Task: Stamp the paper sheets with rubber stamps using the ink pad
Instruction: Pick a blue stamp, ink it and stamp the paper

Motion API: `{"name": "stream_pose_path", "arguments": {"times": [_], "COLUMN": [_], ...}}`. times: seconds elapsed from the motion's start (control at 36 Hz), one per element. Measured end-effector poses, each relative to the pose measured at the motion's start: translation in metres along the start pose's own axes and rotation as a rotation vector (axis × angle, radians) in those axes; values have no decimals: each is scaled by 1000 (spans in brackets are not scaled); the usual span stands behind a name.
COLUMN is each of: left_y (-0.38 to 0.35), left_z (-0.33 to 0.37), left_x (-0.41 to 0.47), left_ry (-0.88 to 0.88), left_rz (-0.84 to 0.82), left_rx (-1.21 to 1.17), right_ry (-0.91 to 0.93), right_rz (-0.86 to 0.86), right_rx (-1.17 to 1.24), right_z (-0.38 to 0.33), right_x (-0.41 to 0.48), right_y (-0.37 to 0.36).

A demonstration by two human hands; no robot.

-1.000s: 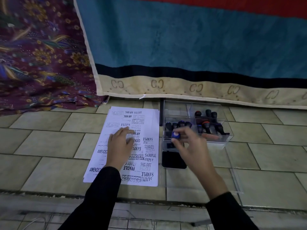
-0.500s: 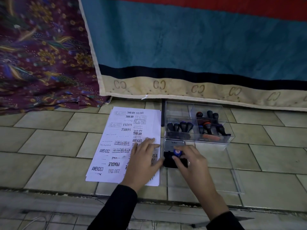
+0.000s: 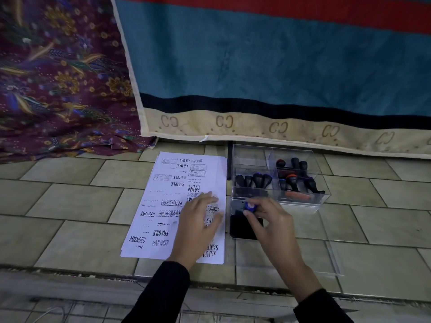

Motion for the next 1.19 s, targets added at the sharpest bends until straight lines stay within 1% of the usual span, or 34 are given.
{"name": "stream_pose_path", "arguments": {"times": [0.06, 0.08, 0.19, 0.33, 0.42, 0.53, 0.86, 0.94, 1.0, 1.06, 1.11, 1.19], "left_y": [16, 24, 46, 38, 33, 31, 32, 32, 33, 33, 32, 31], "left_z": [-8, -10, -20, -33, -40, -45, -45, -45, -45, -45, -46, -48], "left_x": [7, 12, 36, 56, 58, 56, 57, 56, 56, 56, 56, 57], "left_ry": [48, 50, 43, 81, 88, 82, 62, 60, 60, 61, 64, 68], "left_rz": [57, 90, 183, 135, 115, 131, 170, 170, 170, 166, 160, 160], "left_rx": [-82, -74, 90, 320, 403, 433, 413, 410, 400, 393, 392, 394], "right_ry": [-12, -10, 21, 71, 71, 67, 141, 134, 102, 29, -43, -60], "right_rz": [7, -4, -86, -164, -219, -253, -292, -239, -124, 8, 96, 134], "right_rx": [35, 39, 47, -47, -60, -76, -139, -106, -46, 40, 96, 118], "right_z": [-3, -4, -5, -2, 2, 7, 8, 6, 5, 9, 13, 14], "right_x": [15, 23, 55, 79, 83, 83, 77, 78, 81, 82, 79, 67], "right_y": [-4, -9, -40, -73, -89, -100, -111, -101, -83, -59, -37, -12]}}
Point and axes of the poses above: each hand's wrist, its own x-axis towards the middle knuckle, its own y-axis out of the back of the hand, z = x × y, the point moved 9 cm from there along x, towards the middle knuckle, and after that the axes turned 10 degrees about y, right-handed, at the moved point
